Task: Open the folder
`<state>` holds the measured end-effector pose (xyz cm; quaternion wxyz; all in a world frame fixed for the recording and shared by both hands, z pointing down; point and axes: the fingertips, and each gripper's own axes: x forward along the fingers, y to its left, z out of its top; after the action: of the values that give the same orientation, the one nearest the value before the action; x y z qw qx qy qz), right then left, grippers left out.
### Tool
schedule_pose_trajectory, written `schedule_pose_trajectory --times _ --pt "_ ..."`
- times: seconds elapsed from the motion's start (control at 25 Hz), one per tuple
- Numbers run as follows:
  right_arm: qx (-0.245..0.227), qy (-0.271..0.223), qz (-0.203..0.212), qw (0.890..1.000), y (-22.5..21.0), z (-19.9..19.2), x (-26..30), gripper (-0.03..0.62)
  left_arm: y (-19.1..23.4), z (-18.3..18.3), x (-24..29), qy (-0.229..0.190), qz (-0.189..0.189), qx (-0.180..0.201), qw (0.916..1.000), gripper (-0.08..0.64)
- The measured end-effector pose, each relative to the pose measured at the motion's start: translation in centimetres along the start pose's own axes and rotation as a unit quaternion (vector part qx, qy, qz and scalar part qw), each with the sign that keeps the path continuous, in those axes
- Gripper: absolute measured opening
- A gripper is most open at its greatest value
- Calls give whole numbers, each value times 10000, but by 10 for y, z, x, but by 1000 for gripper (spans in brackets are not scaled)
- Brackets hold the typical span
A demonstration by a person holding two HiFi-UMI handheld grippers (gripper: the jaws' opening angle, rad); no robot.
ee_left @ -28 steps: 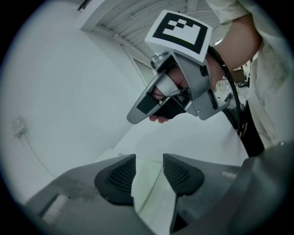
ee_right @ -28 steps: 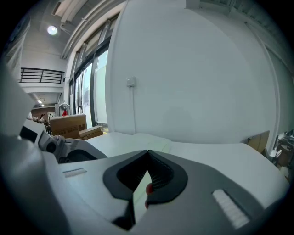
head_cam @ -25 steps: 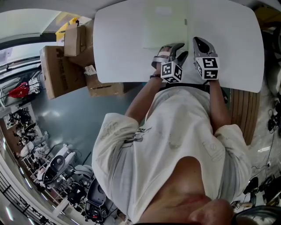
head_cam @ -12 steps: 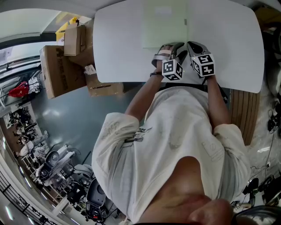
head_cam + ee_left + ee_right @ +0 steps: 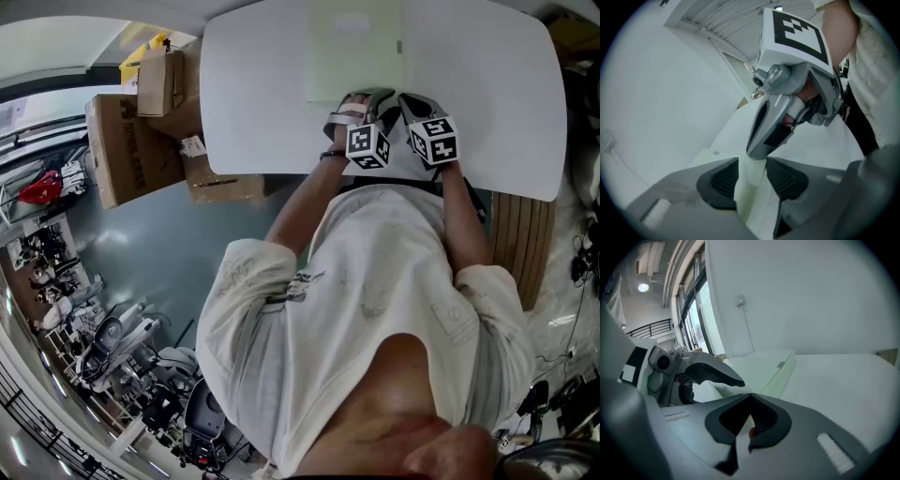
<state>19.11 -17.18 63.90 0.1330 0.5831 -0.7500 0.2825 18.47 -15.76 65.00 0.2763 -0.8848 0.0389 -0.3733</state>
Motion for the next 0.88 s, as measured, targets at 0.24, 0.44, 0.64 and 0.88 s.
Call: schedule_pose_trajectory --times 0.24,0.44,0.64,0.88 --pt "391 -250 153 9988 -3 -1 -3 2 1 1 -2 -29 -24 -18 10000 178" --pt "739 -394 285 9961 -6 -3 -9 2 2 7 -8 -119 33 -5 9999 178" --pt "629 -331 262 9971 -7 -5 -10 1 6 13 -14 -204 160 94 9996 176" --pt "234 -183 148 9994 -3 -5 -5 2 14 20 -26 -409 468 354 9974 122"
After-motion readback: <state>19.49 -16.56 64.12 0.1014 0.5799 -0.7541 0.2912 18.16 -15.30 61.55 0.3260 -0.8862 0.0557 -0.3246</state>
